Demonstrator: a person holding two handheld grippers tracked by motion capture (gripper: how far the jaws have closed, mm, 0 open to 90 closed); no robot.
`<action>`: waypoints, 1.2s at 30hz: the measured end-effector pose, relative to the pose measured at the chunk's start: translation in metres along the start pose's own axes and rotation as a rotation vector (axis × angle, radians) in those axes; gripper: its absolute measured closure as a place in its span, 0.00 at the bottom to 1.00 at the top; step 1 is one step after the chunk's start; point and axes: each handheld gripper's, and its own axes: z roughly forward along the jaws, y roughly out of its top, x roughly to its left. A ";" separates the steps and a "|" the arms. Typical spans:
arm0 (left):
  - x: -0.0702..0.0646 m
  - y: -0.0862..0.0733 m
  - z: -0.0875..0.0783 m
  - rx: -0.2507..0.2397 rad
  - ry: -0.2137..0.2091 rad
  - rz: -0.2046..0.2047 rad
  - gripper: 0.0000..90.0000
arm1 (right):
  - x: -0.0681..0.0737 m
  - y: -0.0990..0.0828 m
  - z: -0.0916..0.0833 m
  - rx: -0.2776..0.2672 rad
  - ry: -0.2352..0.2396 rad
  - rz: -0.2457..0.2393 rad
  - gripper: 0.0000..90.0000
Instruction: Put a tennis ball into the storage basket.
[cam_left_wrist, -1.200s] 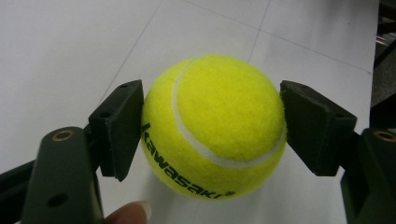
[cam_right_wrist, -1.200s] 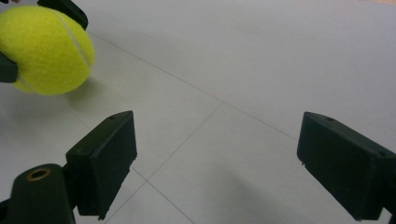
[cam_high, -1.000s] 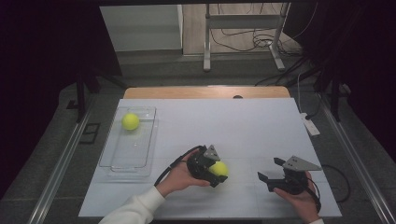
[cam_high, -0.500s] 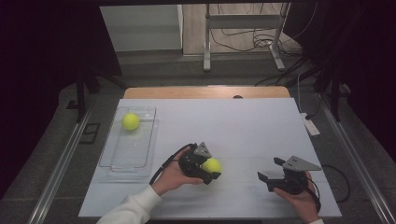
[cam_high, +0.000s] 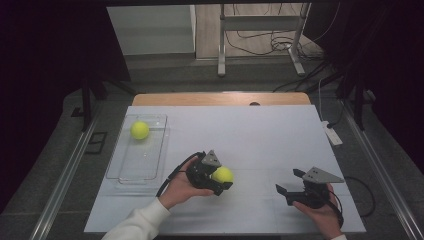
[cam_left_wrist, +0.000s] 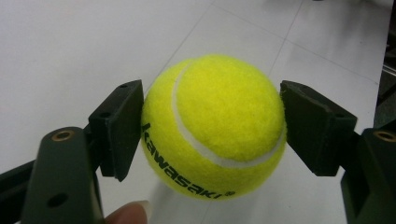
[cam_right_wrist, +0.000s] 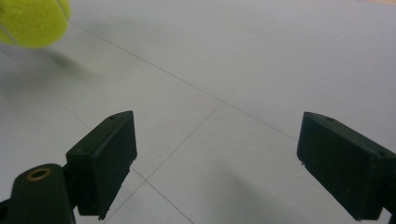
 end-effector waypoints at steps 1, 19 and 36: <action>0.001 0.000 -0.001 0.000 0.004 -0.005 0.29 | 0.000 0.000 0.000 0.000 0.000 0.000 0.14; 0.013 -0.002 -0.019 -0.037 0.041 -0.038 0.29 | -0.001 0.000 -0.001 -0.001 -0.002 0.000 0.14; 0.028 -0.005 -0.037 -0.074 0.096 -0.081 0.29 | -0.001 0.000 -0.001 0.001 -0.007 -0.001 0.14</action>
